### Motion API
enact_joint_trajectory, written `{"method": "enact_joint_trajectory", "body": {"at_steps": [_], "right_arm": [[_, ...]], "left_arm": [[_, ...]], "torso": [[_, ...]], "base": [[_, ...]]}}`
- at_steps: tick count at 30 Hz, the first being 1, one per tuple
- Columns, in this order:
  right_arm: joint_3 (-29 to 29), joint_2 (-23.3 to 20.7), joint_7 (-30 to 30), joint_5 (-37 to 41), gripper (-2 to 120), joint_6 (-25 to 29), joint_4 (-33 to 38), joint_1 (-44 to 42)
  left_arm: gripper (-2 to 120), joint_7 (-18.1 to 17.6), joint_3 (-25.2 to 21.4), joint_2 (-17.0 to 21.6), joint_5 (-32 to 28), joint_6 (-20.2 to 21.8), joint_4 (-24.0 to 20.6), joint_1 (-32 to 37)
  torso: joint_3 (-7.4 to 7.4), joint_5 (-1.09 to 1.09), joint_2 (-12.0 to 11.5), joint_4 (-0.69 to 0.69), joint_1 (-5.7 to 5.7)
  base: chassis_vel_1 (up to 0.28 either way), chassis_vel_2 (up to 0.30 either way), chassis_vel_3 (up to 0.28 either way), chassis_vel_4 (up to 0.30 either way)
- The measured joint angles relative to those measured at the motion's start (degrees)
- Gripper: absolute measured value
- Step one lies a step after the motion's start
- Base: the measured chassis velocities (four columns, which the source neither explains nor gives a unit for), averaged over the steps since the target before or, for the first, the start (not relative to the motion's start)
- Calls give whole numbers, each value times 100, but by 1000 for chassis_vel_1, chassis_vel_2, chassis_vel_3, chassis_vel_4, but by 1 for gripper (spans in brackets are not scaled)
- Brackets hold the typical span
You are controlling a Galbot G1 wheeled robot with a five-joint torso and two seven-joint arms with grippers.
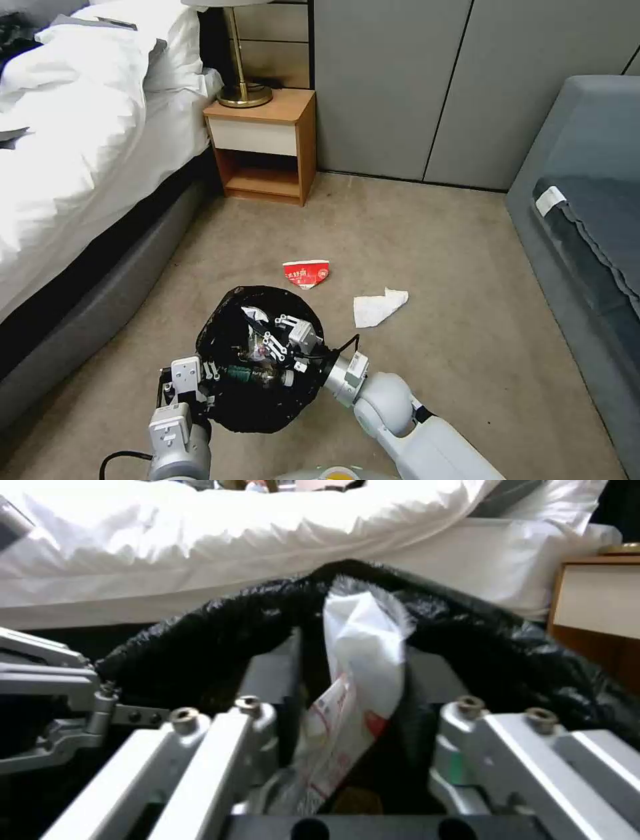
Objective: Pick up the trash bin, then pick up the garbage from the floor and place it into the trash bin.
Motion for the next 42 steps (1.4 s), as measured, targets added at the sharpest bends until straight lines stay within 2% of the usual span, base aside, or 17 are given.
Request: {"method": "enact_joint_trajectory", "body": {"at_steps": [2, 3, 6, 8, 10, 11, 13, 18, 26, 29, 31, 32, 34, 35, 38, 39, 42], "right_arm": [[15, -29, 74, 4, 45, -3, 55, -60], [15, -29, 74, 4, 45, -3, 55, -60], [46, -71, 124, 11, 60, -3, 148, -168], [64, -81, 129, 11, 63, -3, 164, -188], [102, -101, 135, 9, 75, -3, 193, -218], [102, -101, 135, 9, 75, -3, 193, -218], [131, -124, 141, 8, 86, -2, 235, -238], [186, -176, 152, 8, 99, -22, 381, -283], [344, -250, 217, -9, 100, -20, 655, -371], [469, -256, 446, -83, 100, 11, 960, -465], [687, -251, 852, -246, 100, -36, 1512, -651], [687, -251, 852, -246, 100, -36, 1512, -651], [1102, -206, 1452, -334, 100, -214, 2371, -1039], [1102, -206, 1452, -334, 100, -214, 2371, -1039], [1741, -73, 1937, -455, 100, -262, 3039, -1708], [1741, -73, 1937, -455, 100, -262, 3039, -1708], [2291, 97, 2248, -512, 100, -25, 3299, -2511]], "left_arm": [[0, 0, -3, 11, -6, 2, 0, -6], [0, 0, -3, 11, -6, 2, 0, -6], [0, 1, -1, 25, -8, 6, 0, -7], [0, 3, 0, 28, -9, 7, 0, -7], [0, 5, 1, 37, -9, 9, 0, -3], [0, 5, 1, 37, -9, 9, 0, -3], [0, 6, 2, 41, -9, 11, -5, 3], [0, 8, 2, 48, -10, 13, -11, 13], [0, 15, -2, 53, -7, 14, -30, 16], [0, 19, -30, 62, -9, 15, -30, 15], [0, 20, -71, 100, -24, 16, -20, 0], [0, 20, -71, 100, -24, 16, -20, 0], [0, 24, -144, 191, -94, 52, 0, -39], [0, 24, -144, 191, -94, 52, 0, -39], [0, 24, -208, 242, -191, 86, 5, -111], [0, 24, -208, 242, -191, 86, 5, -111], [0, 23, -212, 231, -217, 90, 60, -194]], "torso": [[0, 0, 0, 0, 0], [0, 0, 0, 0, 0], [0, 0, 0, 0, 0], [0, 0, 0, 0, 0], [0, 1, 0, 0, 0], [0, 1, 0, 0, 0], [0, 1, 0, 0, 0], [0, 0, 0, 0, 0], [0, 0, 0, 0, 0], [0, 1, 0, 0, -1], [0, 1, 0, 1, 0], [0, 1, 0, 1, 0], [0, 0, 0, 0, 0], [0, 0, 0, 0, 0], [0, 1, 0, -1, 0], [0, 1, 0, -1, 0], [0, 0, 0, -1, -1]], "base": [[0, 0, 0, 0], [0, 0, 0, 0], [0, 0, 0, 0], [0, 0, 0, 0], [0, 0, 0, 0], [0, 0, 0, 0], [0, 0, 0, 0], [0, 0, 0, 0], [0, 0, 0, 0], [0, 0, 0, 0], [0, 0, 0, 0], [0, 0, 0, 0], [0, 0, 0, 0], [0, 0, 0, 0], [0, 0, 0, 0], [0, 0, 0, 0], [0, 0, 0, 0]]}}
